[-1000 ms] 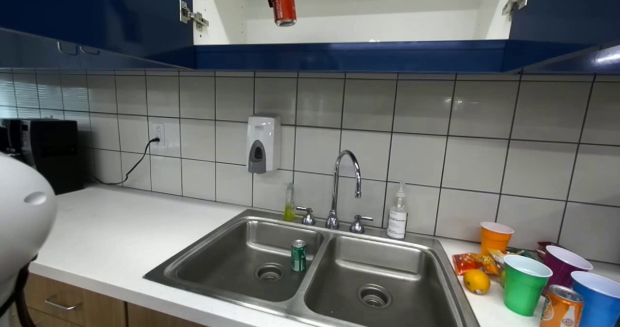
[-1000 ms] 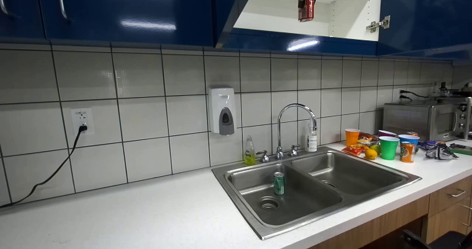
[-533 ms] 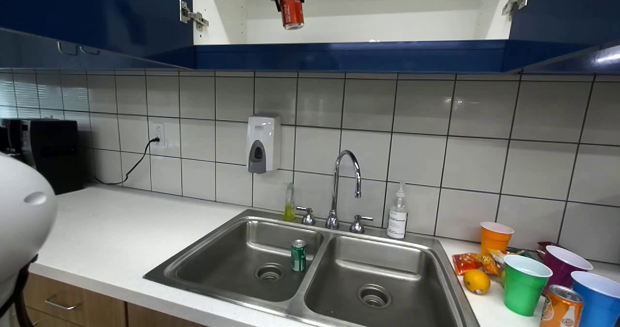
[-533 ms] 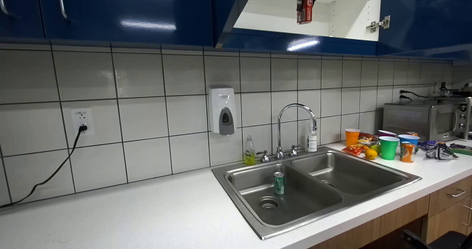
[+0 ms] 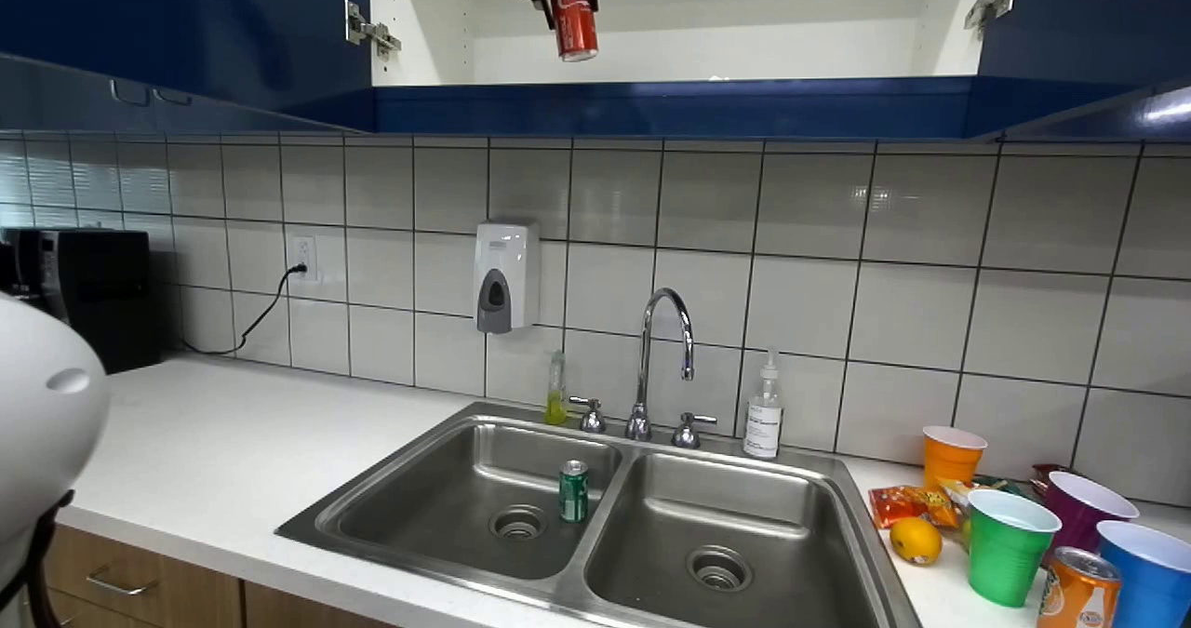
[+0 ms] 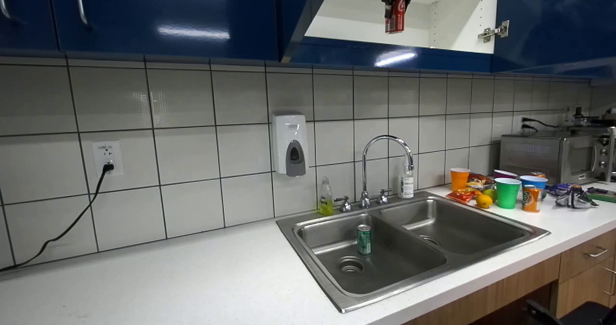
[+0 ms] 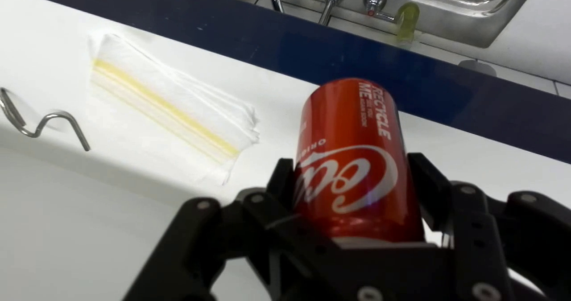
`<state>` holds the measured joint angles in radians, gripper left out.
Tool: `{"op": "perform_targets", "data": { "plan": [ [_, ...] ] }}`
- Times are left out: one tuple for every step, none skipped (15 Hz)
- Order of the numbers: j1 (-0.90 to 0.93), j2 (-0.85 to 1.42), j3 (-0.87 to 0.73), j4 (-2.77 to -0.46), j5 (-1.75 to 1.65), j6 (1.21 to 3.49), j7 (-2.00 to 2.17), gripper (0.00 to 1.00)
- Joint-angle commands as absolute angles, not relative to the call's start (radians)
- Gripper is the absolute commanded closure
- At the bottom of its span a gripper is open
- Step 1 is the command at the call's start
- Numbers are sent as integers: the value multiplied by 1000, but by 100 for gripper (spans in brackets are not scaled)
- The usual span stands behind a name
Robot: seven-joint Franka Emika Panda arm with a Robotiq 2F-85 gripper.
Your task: Move the Cola can to the open cabinet
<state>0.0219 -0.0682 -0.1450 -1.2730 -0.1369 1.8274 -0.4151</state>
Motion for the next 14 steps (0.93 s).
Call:
{"op": "perform_targets", "data": {
  "plan": [
    [16,-22,-157,-1197,-132,1842,-449,59],
    [15,-13,-159,-1185,-134,1838,-447,59],
    [15,-3,-162,-1173,-133,1837,-447,59],
    [15,5,-165,-1166,-133,1841,-445,59],
    [16,14,-167,-1158,-132,1843,-445,59],
    [16,23,-169,-1149,-131,1842,-445,59],
    [16,33,-171,-1140,-128,1841,-445,59],
    [15,42,-173,-1130,-124,1839,-445,59],
    [15,52,-175,-1121,-122,1841,-444,59],
    [14,61,-177,-1112,-118,1842,-447,59],
    [13,71,-179,-1103,-115,1843,-446,59],
    [12,81,-181,-1093,-113,1842,-445,59],
    [11,91,-182,-1083,-109,1841,-444,59],
    [10,102,-185,-1071,-103,1839,-444,59]
  ]
}}
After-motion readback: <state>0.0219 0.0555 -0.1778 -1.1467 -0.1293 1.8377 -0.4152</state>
